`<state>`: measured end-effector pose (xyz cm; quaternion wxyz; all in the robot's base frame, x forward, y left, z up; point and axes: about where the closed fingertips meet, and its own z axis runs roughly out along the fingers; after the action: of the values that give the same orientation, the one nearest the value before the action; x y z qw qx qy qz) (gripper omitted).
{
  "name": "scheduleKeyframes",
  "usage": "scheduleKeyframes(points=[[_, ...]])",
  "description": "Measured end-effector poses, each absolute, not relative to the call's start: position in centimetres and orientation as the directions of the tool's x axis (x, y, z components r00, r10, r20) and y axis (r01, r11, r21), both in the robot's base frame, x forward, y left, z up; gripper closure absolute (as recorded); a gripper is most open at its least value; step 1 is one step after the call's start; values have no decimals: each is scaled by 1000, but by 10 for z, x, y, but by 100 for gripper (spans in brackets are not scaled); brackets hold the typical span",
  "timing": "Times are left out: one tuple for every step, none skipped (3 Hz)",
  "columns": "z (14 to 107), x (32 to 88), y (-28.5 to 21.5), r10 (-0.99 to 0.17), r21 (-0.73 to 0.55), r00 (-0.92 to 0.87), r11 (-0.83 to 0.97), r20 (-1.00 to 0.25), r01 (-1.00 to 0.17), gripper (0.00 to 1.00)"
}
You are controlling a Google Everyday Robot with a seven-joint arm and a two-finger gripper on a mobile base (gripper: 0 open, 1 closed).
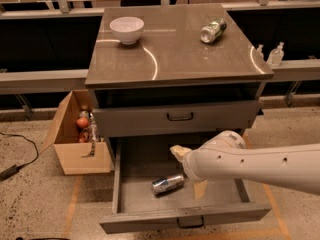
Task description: Pick redbull can from middle drawer and place on counter
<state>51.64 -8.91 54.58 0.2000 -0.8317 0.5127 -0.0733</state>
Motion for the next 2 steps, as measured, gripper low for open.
scheduleKeyframes(points=[[517,544,-89,-856,-434,506,-417,-109,-798,0],[487,566,-83,-831,-457,529,-408,-172,-790,0]])
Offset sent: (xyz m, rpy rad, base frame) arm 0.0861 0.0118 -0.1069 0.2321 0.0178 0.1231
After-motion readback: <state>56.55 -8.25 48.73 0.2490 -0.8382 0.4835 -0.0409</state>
